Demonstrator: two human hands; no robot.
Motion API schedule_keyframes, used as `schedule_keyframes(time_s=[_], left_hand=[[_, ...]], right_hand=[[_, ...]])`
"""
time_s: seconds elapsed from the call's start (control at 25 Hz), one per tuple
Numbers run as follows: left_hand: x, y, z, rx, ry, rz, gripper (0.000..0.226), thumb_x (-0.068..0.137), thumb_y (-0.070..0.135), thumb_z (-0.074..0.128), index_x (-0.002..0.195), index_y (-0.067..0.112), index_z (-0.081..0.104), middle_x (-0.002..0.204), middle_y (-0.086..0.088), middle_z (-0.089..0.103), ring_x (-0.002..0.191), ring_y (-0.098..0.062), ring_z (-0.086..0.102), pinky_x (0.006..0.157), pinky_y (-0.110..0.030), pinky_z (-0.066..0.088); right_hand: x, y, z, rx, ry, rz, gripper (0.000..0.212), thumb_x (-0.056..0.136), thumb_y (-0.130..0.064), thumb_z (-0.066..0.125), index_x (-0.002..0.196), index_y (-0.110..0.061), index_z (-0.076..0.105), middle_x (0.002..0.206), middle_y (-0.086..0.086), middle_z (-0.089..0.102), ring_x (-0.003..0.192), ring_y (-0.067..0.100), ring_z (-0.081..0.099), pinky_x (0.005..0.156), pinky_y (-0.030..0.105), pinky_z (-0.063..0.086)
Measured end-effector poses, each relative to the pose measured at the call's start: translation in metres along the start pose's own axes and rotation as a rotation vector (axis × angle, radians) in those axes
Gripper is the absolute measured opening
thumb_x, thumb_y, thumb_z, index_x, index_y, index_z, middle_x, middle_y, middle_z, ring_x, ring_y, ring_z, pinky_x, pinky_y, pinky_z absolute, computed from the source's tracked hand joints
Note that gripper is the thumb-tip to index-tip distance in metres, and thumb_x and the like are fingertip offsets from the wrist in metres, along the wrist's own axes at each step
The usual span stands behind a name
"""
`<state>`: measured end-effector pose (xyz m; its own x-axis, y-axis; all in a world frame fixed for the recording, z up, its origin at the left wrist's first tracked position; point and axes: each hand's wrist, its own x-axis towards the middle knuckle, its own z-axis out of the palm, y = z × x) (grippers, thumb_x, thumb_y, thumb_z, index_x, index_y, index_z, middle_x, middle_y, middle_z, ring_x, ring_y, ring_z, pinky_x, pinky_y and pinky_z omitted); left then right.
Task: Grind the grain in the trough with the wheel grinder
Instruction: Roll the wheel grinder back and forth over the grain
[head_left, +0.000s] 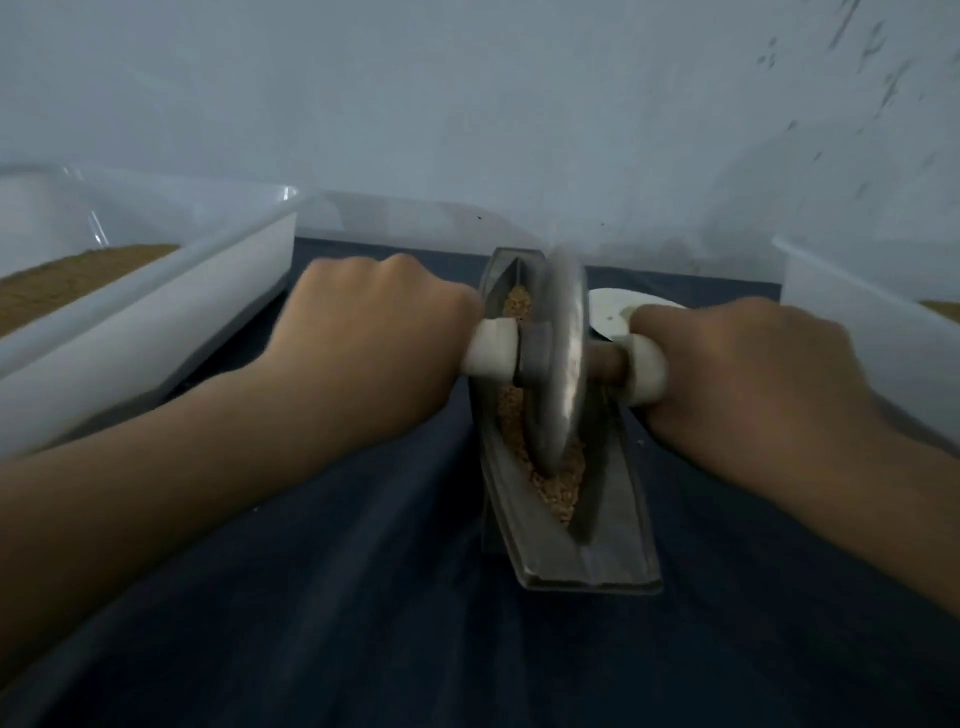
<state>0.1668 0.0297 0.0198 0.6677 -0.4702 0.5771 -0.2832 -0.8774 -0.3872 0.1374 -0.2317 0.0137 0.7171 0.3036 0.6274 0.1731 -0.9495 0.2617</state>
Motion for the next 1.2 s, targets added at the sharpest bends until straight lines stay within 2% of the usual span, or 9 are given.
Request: schedule_keyframes(time_s=[0.12,0.28,0.4,0.56,0.68,0.84,0.96,1.08,1.2], left_hand=[[0.022,0.001,0.010,0.068,-0.014,-0.007,0.020,0.064,0.020,0.073,0.063,0.025,0.054,0.054,0.002,0.025,0.040,-0.021,0.032,0.047,-0.019,0.015],[0.069,0.004,0.026,0.000,-0.194,-0.176,0.012,0.090,0.023,0.058,0.100,0.021,0.065,0.085,-0.008,0.058,0.081,-0.034,0.063,0.061,-0.036,0.038],[0.042,0.004,0.020,-0.036,-0.200,-0.171,0.007,0.089,0.027,0.059,0.094,0.023,0.061,0.074,-0.001,0.048,0.067,-0.029,0.054,0.058,-0.035,0.036],[-0.014,-0.010,0.000,-0.075,0.036,-0.004,0.019,0.069,0.041,0.060,0.070,0.031,0.044,0.056,0.008,0.022,0.043,-0.018,0.020,0.048,-0.017,0.012],[-0.003,-0.009,0.011,-0.037,-0.048,-0.065,0.014,0.072,0.040,0.063,0.071,0.029,0.053,0.058,0.007,0.029,0.044,-0.021,0.030,0.047,-0.019,0.018],[0.055,-0.005,0.029,-0.097,-0.252,-0.227,0.017,0.089,0.037,0.057,0.099,0.025,0.064,0.081,-0.001,0.048,0.080,-0.031,0.061,0.061,-0.035,0.039],[0.037,-0.015,0.022,-0.118,-0.236,-0.135,0.012,0.084,0.038,0.060,0.093,0.030,0.064,0.074,0.004,0.047,0.064,-0.023,0.049,0.057,-0.033,0.038],[-0.002,-0.021,0.010,-0.046,-0.009,0.031,0.015,0.067,0.048,0.054,0.068,0.034,0.051,0.055,0.012,0.022,0.044,-0.010,0.015,0.046,-0.015,0.012],[0.014,-0.019,0.013,0.008,-0.093,-0.019,0.017,0.071,0.048,0.057,0.069,0.032,0.053,0.056,0.010,0.027,0.045,-0.014,0.026,0.045,-0.020,0.020]], right_hand=[[0.016,0.001,0.017,-0.014,-0.072,0.084,0.021,0.070,-0.038,0.065,0.075,-0.028,0.046,0.054,-0.012,0.031,0.046,0.017,0.027,0.048,0.020,0.018],[0.082,-0.008,0.037,0.022,-0.216,0.183,0.011,0.089,-0.036,0.066,0.092,-0.026,0.061,0.077,-0.001,0.048,0.076,0.030,0.056,0.060,0.031,0.037],[0.068,-0.004,0.021,-0.016,-0.226,0.061,0.016,0.086,-0.037,0.067,0.085,-0.027,0.054,0.073,-0.004,0.049,0.069,0.025,0.054,0.054,0.028,0.032],[0.009,0.008,-0.001,0.017,-0.038,-0.128,0.013,0.068,-0.039,0.055,0.074,-0.030,0.047,0.051,-0.011,0.029,0.042,0.016,0.028,0.045,0.021,0.024],[0.025,0.006,0.011,0.006,-0.001,-0.075,0.016,0.070,-0.030,0.066,0.070,-0.026,0.050,0.051,-0.008,0.031,0.042,0.017,0.026,0.048,0.019,0.021],[0.080,-0.007,0.028,-0.053,-0.185,0.102,0.013,0.086,-0.034,0.069,0.092,-0.025,0.062,0.075,0.003,0.051,0.071,0.030,0.054,0.056,0.030,0.031],[0.058,0.003,0.023,-0.038,-0.140,0.010,0.015,0.082,-0.033,0.070,0.083,-0.028,0.056,0.068,-0.004,0.049,0.061,0.025,0.048,0.050,0.024,0.022],[0.008,0.009,0.019,-0.010,0.093,-0.062,0.024,0.075,-0.032,0.062,0.072,-0.028,0.038,0.056,-0.010,0.035,0.047,0.021,0.033,0.052,0.020,0.009],[0.023,0.007,0.032,0.003,0.097,-0.004,0.024,0.078,-0.030,0.063,0.072,-0.027,0.040,0.057,-0.008,0.038,0.049,0.022,0.034,0.052,0.022,0.010]])
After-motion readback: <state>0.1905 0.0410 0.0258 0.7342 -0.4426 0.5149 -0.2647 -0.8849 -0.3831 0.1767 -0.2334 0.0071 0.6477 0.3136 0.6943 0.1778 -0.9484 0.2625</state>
